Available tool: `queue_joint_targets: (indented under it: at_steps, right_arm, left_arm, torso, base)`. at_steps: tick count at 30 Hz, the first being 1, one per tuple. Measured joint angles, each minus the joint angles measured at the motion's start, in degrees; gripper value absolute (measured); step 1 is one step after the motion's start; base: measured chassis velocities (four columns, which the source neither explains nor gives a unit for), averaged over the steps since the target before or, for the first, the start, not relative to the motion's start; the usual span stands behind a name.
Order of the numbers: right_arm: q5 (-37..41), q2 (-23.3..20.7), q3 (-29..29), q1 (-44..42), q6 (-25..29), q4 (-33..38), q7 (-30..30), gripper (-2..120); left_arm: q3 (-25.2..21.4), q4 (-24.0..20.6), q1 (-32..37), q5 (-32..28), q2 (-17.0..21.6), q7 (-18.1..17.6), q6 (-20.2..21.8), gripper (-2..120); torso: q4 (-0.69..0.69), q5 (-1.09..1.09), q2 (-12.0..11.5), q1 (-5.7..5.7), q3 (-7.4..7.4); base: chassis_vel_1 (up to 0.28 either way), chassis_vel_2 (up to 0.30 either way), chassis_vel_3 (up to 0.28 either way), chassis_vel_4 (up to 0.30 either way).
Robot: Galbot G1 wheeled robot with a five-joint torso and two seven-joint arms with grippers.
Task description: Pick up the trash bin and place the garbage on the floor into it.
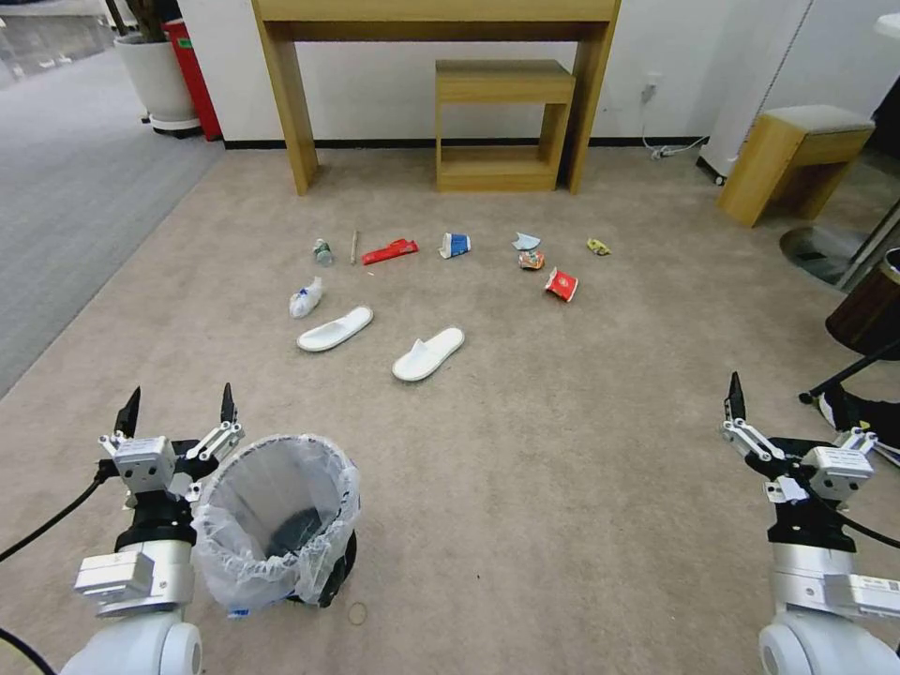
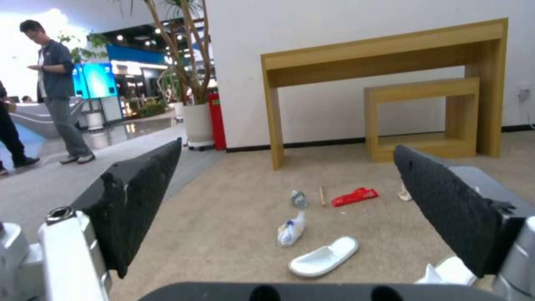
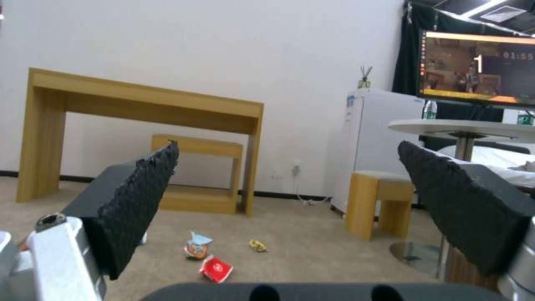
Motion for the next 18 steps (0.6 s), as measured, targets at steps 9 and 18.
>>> queue_joint_targets:
  at_steps: [9, 18]
  right_arm:
    - [-0.1, 1.4, 0.2, -1.1, 1.0, 0.5, -0.6, 100]
    - [-1.4, 2.4, 0.6, -1.6, -0.1, 1.5, 0.0, 100]
  left_arm:
    - [0.2, -0.8, 1.4, -1.1, -0.2, 0.5, -0.9, 100]
    - [0.5, -0.5, 1.6, -1.3, -0.4, 1.2, -1.7, 100]
  torso:
    - [0.00, 0.00, 0.0, 0.00, 0.00]
    - [0.00, -0.01, 0.0, 0.00, 0.00]
  base:
    - [0.000, 0.000, 0.000, 0.000]
    - [0.000, 0.000, 0.000, 0.000]
